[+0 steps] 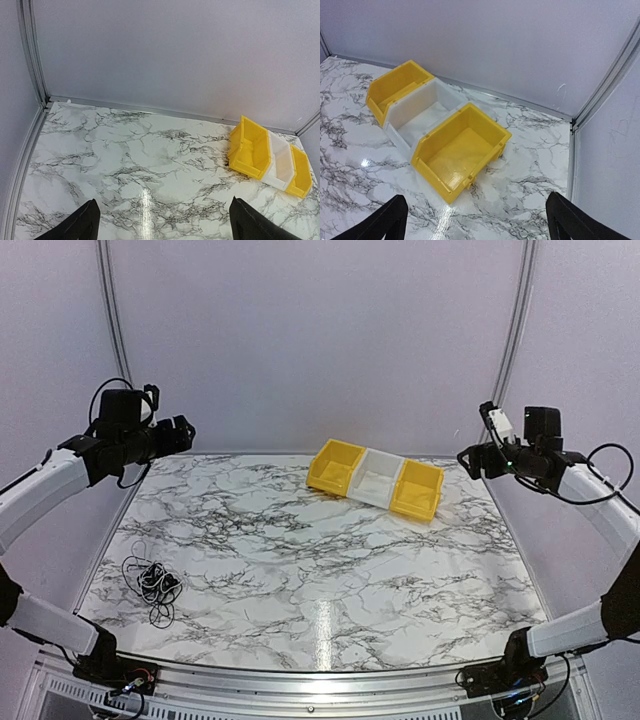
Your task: Untangle the cables
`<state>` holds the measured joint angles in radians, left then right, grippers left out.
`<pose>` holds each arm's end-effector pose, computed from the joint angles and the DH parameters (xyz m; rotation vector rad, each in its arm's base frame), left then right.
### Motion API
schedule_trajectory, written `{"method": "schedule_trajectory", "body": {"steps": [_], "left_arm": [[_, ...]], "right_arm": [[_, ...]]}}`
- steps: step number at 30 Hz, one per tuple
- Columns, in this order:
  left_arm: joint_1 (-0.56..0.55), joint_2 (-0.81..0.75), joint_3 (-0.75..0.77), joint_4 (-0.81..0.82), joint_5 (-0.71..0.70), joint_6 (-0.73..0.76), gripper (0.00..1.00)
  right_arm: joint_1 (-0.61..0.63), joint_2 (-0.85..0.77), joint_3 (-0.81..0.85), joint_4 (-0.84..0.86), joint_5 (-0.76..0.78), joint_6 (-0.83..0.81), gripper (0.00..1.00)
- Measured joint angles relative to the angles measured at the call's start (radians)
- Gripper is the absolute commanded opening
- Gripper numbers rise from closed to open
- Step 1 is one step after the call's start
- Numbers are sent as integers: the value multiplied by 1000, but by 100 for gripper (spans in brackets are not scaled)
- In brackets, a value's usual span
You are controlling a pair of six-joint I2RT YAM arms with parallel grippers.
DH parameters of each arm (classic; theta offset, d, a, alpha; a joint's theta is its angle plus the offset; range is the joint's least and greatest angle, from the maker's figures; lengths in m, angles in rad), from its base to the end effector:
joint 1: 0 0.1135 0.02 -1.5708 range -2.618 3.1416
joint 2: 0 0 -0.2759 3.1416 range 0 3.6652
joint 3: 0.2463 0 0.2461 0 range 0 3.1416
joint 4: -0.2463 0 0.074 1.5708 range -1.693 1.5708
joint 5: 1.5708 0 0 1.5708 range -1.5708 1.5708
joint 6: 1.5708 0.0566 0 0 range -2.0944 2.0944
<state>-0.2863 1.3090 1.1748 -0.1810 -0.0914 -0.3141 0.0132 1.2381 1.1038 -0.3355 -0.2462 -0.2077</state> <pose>0.3056 -0.0846 0.3671 -0.0893 1.8955 -0.3242 0.2892 0.0176 0.3434 -0.3755 1.9927 0.1285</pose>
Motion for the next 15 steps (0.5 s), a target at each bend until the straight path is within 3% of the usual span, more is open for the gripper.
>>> {"method": "schedule_trajectory", "body": {"steps": [7, 15], "left_arm": [[-170, 3, 6, -215, -117, -132, 91], [-414, -96, -1, -578, -227, -473, 97]], "right_arm": [[36, 24, 11, -168, -168, -169, 91], [251, 13, -62, -246, -317, -327, 85]]}}
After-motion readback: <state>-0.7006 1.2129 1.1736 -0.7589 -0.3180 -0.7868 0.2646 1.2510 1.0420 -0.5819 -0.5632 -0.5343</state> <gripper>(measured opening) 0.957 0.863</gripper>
